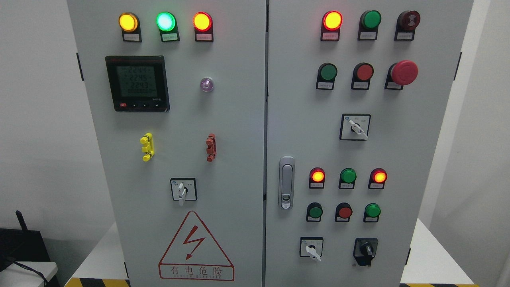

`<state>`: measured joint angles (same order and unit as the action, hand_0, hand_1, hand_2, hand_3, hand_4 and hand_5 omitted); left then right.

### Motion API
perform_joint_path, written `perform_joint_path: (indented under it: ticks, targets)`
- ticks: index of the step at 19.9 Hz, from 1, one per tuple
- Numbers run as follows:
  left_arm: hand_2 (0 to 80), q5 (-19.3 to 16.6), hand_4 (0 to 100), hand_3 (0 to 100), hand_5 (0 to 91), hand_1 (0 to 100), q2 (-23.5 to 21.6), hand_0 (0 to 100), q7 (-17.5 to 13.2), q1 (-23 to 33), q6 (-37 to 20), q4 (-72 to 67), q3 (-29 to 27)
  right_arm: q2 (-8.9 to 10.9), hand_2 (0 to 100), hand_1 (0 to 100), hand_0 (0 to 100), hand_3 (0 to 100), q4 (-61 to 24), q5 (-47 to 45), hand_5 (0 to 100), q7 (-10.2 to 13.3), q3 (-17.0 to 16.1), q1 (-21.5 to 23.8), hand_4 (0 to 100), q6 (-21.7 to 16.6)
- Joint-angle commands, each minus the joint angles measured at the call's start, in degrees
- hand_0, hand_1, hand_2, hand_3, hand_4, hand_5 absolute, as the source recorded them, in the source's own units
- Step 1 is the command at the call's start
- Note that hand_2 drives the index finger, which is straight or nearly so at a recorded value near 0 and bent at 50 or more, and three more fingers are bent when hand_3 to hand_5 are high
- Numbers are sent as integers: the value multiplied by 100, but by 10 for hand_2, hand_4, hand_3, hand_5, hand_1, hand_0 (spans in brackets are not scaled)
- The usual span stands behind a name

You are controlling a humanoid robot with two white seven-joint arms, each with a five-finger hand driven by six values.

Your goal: Turn on light switch 1

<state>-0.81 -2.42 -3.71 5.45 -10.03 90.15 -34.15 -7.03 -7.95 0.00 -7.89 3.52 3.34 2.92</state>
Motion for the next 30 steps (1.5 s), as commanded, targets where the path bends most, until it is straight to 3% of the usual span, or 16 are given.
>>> perform_joint_path:
  ticks: [1,7,10,14,16,23,27,30]
  targets:
    - [343,-103,628,536,413,151,49,224,29,-430,-113,1813,644,0,0,389,120,0,4,-97,0,7,0,0,0,-2]
    - [393,-112,704,639,546,178,119,165,64,-860,-113,1910,1743,0,0,389,120,0,4,-105,0,7,0,0,0,-2]
    - [414,-121,727,674,571,181,128,135,467,-1141,-34,1910,2288,0,0,389,120,0,4,-105,0,7,0,0,0,-2]
    - [447,-304,756,719,603,198,505,96,573,-1563,211,1910,2807,0,0,389,120,0,-4,-97,0,7,0,0,0,-2]
    - [459,-638,764,735,622,219,602,58,818,-1695,448,1901,3053,0,0,389,120,0,4,-97,0,-2,0,0,0,-2]
    - [536,-1034,808,790,678,344,716,0,1733,-1986,1117,1857,3651,0,0,389,120,0,4,-105,0,-2,0,0,0,-2]
    - [554,-1218,820,788,716,385,725,0,1813,-2030,1372,1857,3810,0,0,389,120,0,-4,-97,0,7,0,0,0,-2]
    - [554,-1553,823,788,722,395,743,0,2242,-2109,1722,1857,4012,0,0,389,120,0,-4,-97,0,7,0,0,0,-2]
